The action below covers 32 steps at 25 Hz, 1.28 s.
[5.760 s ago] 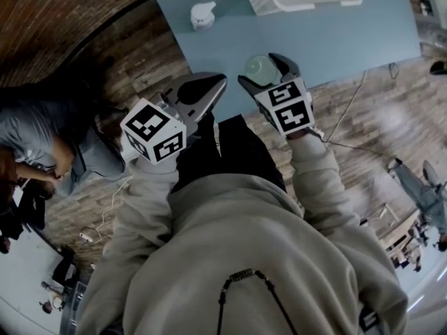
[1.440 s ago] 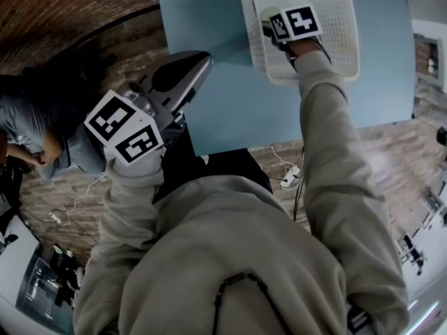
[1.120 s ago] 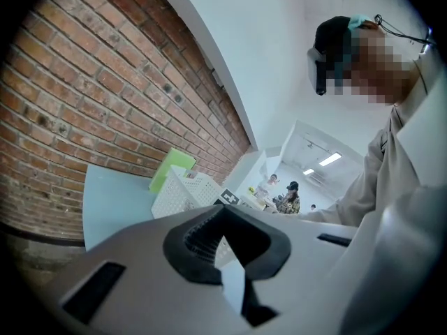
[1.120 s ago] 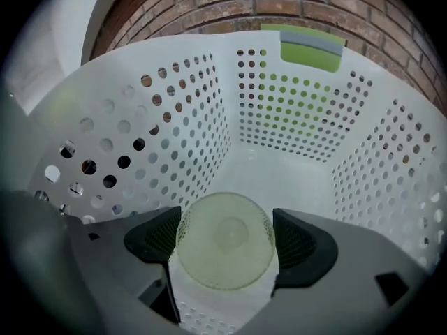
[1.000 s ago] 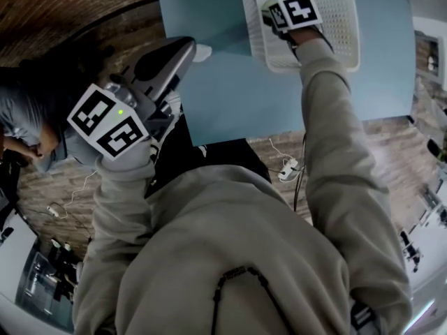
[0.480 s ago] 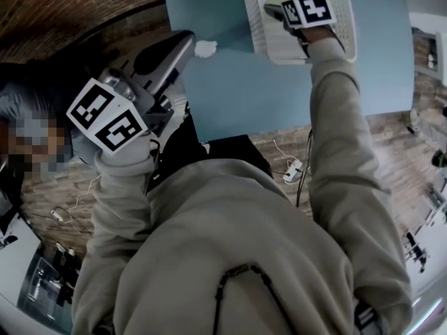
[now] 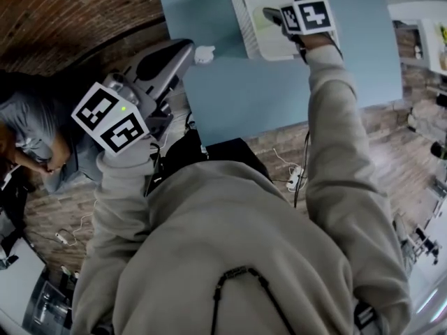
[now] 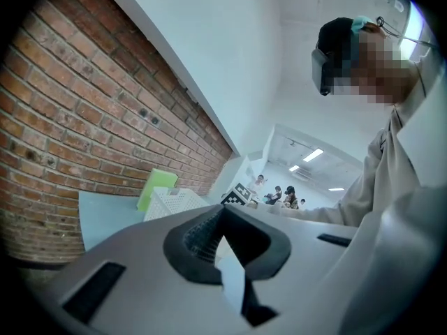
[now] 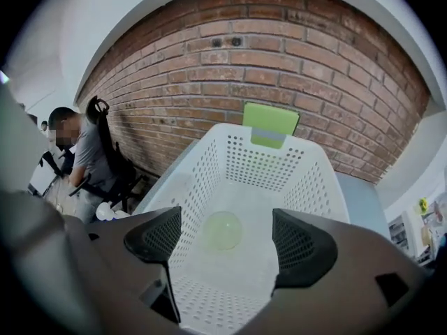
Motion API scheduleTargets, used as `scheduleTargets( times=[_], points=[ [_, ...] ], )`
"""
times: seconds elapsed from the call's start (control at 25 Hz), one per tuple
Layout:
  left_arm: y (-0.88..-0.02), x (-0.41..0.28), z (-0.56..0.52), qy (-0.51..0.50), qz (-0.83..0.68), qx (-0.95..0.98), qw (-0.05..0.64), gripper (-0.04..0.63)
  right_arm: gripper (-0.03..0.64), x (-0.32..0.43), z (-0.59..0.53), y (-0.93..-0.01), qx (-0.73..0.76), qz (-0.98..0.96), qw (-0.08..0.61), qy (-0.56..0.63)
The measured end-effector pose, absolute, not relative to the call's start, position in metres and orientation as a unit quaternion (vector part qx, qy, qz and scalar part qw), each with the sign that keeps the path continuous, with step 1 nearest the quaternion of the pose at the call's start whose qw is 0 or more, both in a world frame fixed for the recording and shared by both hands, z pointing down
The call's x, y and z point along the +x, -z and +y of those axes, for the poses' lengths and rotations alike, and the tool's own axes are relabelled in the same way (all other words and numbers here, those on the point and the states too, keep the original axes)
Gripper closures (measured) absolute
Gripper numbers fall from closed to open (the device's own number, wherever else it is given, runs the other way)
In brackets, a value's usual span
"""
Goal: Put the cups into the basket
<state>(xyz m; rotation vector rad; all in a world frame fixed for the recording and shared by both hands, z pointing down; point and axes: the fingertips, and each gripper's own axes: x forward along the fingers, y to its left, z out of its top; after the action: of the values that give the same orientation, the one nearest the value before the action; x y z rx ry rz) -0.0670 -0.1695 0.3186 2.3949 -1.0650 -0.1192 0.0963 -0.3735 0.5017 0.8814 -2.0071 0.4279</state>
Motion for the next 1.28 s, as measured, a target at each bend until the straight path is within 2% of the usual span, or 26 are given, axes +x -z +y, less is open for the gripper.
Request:
scheduleTargets(
  times=[0.24, 0.28, 0.36, 0.4, 0.44, 0.8, 1.28],
  points=[
    [-0.294, -0.066, -0.153, 0.055, -0.375, 0.896, 0.230, 0.597, 0.230, 0.105, -0.349, -0.478, 0.378, -0.807, 0.415, -0.184],
    [-0.293, -0.068, -0.150, 0.054, -0.372, 0.898, 0.229, 0.597, 0.286, 0.105, -0.343, -0.474, 0.381, -0.809, 0.408, -0.184],
    [-0.290, -0.071, -0.145, 0.055, -0.366, 0.900, 0.229, 0.597, 0.506, 0.107, -0.333, -0.463, 0.396, -0.812, 0.389, -0.180],
    [-0.288, -0.072, -0.143, 0.056, -0.363, 0.902, 0.228, 0.597, 0.585, 0.108, -0.327, -0.456, 0.405, -0.815, 0.376, -0.176],
    [-0.286, -0.073, -0.140, 0.057, -0.359, 0.904, 0.227, 0.597, 0.598, 0.109, -0.321, -0.448, 0.413, -0.818, 0.363, -0.172],
    [-0.265, -0.063, -0.124, 0.065, -0.310, 0.926, 0.206, 0.597, 0.606, 0.108, -0.268, -0.395, 0.443, -0.854, 0.163, -0.220],
    [-0.217, -0.025, -0.089, 0.053, -0.244, 0.956, 0.154, 0.597, 0.606, 0.089, -0.139, -0.255, 0.415, -0.895, 0.021, -0.160]
  ],
)
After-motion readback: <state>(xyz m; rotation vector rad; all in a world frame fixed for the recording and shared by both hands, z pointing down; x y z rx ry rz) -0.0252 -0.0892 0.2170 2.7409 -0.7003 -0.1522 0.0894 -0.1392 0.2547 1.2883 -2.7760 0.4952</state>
